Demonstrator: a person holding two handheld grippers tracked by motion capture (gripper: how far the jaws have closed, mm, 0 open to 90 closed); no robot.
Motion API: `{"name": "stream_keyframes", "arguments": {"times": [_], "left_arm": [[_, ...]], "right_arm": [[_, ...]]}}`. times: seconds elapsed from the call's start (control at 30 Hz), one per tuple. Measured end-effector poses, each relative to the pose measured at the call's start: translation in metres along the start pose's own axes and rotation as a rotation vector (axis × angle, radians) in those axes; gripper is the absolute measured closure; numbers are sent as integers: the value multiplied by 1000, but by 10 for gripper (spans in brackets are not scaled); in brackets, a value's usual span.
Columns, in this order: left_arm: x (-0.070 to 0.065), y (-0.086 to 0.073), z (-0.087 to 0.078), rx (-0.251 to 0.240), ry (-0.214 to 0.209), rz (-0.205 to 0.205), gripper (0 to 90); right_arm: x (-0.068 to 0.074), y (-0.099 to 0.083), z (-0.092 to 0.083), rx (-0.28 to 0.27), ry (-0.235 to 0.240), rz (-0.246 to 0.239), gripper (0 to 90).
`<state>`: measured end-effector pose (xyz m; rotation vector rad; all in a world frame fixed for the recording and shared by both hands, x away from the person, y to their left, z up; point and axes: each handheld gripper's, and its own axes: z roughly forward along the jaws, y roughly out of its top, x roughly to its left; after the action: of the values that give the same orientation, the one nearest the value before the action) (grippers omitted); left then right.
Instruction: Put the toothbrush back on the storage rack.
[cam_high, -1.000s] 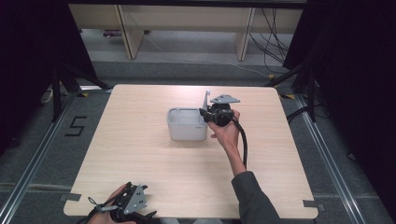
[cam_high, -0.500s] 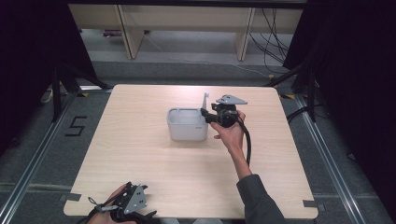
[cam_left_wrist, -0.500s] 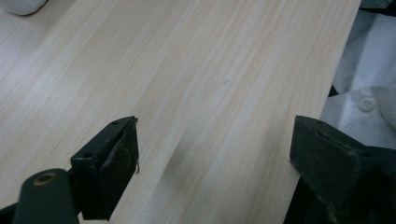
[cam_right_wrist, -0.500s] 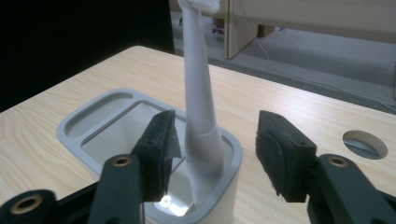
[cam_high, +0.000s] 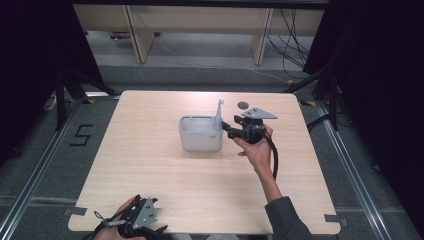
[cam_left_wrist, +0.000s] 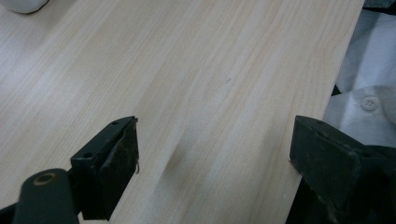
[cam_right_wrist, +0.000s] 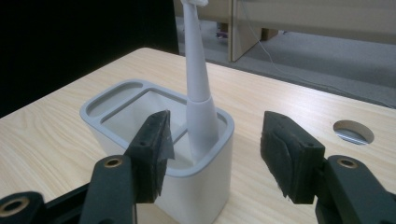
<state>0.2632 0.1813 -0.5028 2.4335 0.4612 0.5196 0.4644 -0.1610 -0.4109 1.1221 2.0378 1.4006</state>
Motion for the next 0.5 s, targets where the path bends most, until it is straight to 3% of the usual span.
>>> {"name": "stream_keyframes", "arguments": {"times": [0.03,0.07,0.23,0.5], "left_arm": [[0,0,0,-2,-3,0,154],[0,0,0,1,1,2,154],[0,0,-1,-12,-21,-7,154],[0,0,-1,-13,-21,-4,154]], "right_arm": [[0,-1,-1,-6,10,16,435],[-2,-2,-3,-7,9,-5,435],[-2,-3,-7,-5,14,17,433],[-3,-5,-13,-2,6,1,416]]}}
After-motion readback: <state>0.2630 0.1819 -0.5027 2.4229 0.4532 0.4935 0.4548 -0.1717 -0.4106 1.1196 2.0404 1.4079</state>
